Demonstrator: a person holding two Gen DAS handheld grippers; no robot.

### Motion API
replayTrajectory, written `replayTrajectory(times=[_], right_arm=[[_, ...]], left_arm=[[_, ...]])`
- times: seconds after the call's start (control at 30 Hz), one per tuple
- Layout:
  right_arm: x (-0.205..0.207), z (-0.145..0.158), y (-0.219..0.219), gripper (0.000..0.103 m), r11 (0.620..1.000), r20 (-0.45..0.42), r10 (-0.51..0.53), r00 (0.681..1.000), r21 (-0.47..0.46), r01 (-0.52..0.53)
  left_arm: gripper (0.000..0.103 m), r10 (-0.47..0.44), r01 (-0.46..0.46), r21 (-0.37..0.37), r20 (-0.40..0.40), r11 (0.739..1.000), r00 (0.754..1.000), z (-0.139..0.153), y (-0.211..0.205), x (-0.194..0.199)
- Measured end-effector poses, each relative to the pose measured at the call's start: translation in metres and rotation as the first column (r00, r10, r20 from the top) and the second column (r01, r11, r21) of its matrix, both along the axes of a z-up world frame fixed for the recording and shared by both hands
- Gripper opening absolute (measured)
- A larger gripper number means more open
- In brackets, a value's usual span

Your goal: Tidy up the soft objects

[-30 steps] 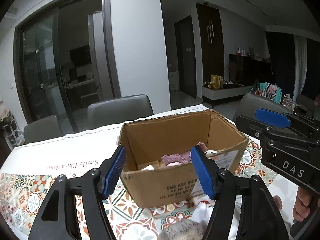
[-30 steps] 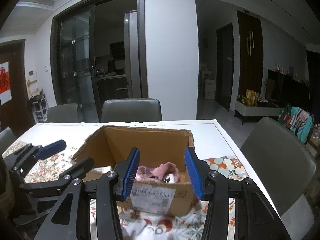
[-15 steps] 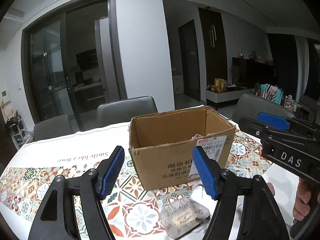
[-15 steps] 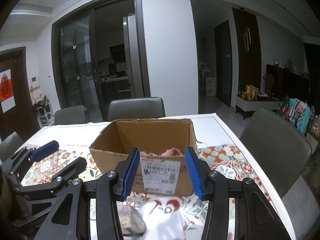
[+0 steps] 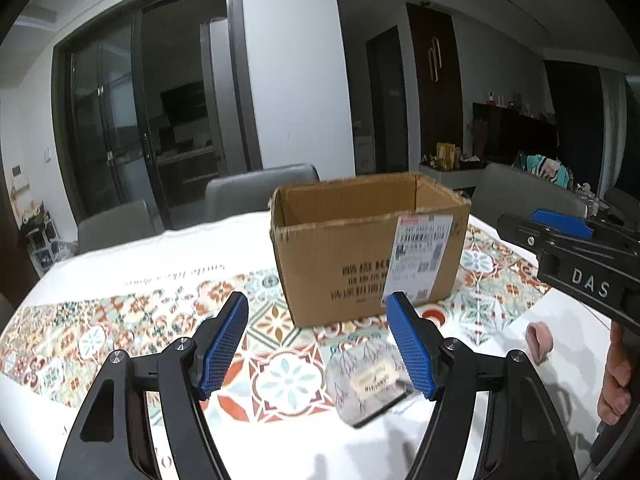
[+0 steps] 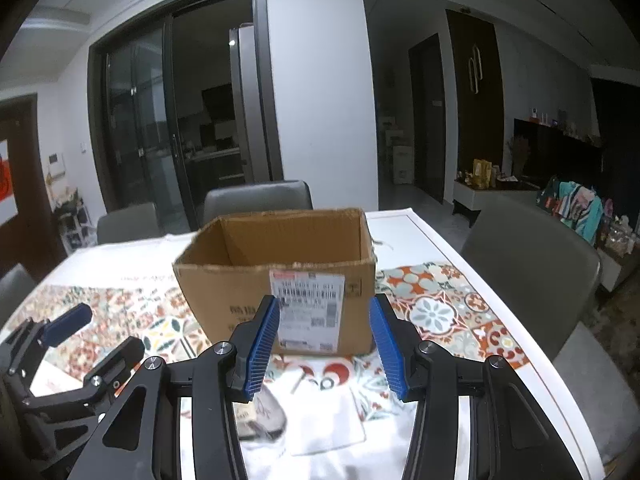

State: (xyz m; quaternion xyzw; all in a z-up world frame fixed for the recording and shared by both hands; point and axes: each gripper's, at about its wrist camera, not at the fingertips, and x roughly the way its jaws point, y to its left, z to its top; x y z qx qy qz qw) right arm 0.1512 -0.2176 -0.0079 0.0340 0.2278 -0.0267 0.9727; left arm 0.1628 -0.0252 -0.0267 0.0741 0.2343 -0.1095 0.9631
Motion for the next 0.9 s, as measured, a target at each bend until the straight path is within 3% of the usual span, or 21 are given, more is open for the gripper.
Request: replayTrajectory(times=[0.9], right_arm=[[0.005,-0.089,0.000,0.049,0.995,-0.264,-0.028,0.964,0.086,0.052]], left_arm=[[0.071,0.004,-0.009,-0.021,-0.227,1.000,0.974,-0.080,0.008,0.012]])
